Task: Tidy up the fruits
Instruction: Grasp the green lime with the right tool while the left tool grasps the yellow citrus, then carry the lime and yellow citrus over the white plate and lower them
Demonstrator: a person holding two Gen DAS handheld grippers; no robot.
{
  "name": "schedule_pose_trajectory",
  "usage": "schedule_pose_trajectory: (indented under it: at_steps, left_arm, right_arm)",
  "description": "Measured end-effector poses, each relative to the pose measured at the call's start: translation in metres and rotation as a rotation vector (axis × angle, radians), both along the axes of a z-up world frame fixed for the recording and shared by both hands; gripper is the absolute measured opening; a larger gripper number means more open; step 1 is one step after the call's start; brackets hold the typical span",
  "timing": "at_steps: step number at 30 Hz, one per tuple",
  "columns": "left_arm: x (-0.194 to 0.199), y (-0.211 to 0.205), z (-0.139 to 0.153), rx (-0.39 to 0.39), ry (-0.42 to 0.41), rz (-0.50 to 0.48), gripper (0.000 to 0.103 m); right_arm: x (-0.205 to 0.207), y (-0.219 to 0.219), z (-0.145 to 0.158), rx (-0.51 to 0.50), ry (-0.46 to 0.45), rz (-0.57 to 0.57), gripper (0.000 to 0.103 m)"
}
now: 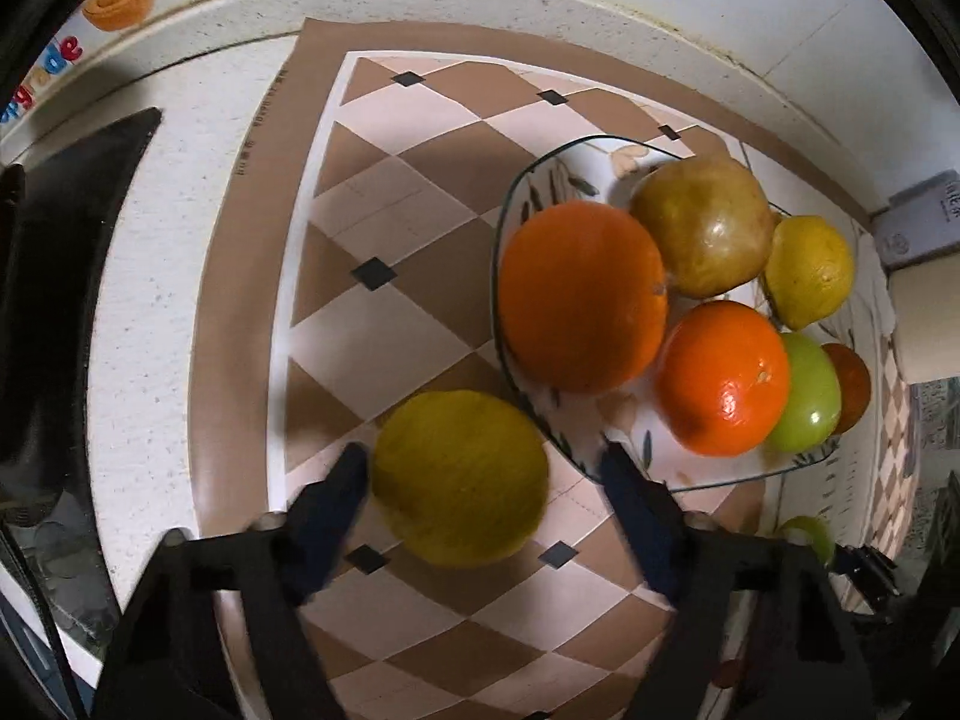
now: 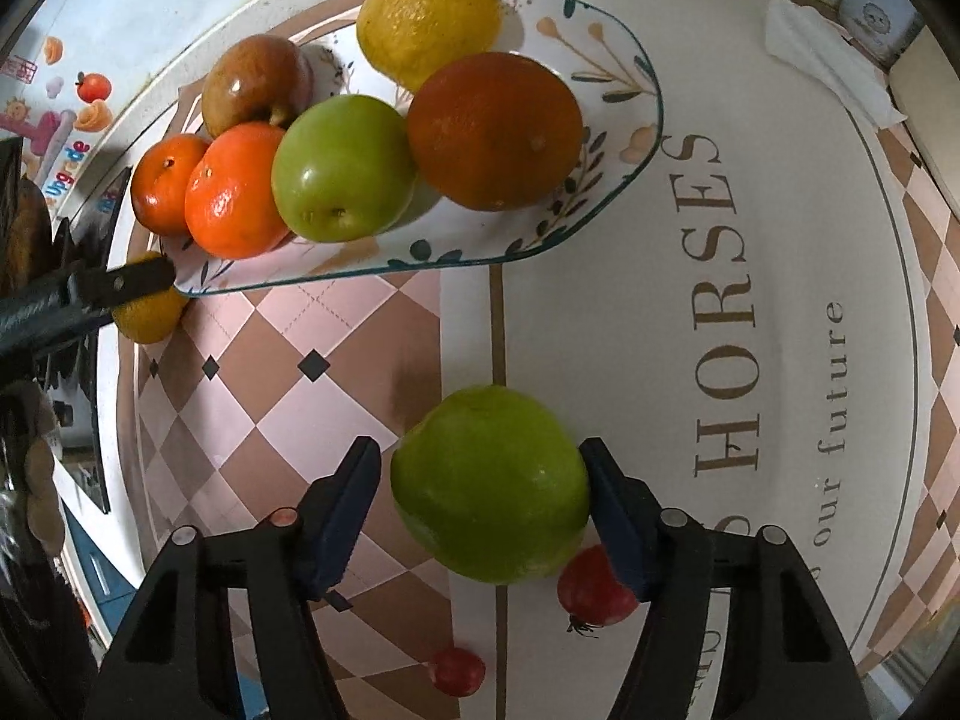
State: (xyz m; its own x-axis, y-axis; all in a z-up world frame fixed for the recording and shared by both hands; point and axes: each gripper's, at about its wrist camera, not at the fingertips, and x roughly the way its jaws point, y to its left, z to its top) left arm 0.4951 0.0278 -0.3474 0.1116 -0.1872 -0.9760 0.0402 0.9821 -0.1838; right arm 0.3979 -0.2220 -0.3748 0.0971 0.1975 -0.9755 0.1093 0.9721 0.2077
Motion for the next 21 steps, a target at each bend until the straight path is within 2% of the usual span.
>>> schedule_pose_trajectory:
  at_steps: [2, 6, 11, 17, 21]
  left_arm:
    - [0.000, 0.003, 0.000, -0.009, -0.017, 0.011, 0.069]
    - [-0.001, 0.014, 0.007, -0.014, -0.029, 0.047, 0.056]
    - [-0.022, 0.014, 0.009, 0.017, -0.041, 0.004, 0.056]
    - [-0.026, 0.001, 0.009, 0.050, -0.039, -0.009, 0.056]
    - [-0.053, -0.004, 0.019, 0.015, -0.017, -0.021, 0.056]
  right_arm:
    - [0.002, 0.003, 0.001, -0.004, 0.002, 0.009, 0.065]
    - [0.004, 0.004, 0.001, 0.020, 0.011, 0.015, 0.063]
    - [-0.002, 0.015, -0.001, 0.054, 0.024, 0.039, 0.063]
    - [-0.008, 0.035, -0.001, 0.055, 0.026, 0.077, 0.063]
    - [-0.012, 0.046, 0.001, 0.063, 0.023, 0.100, 0.063]
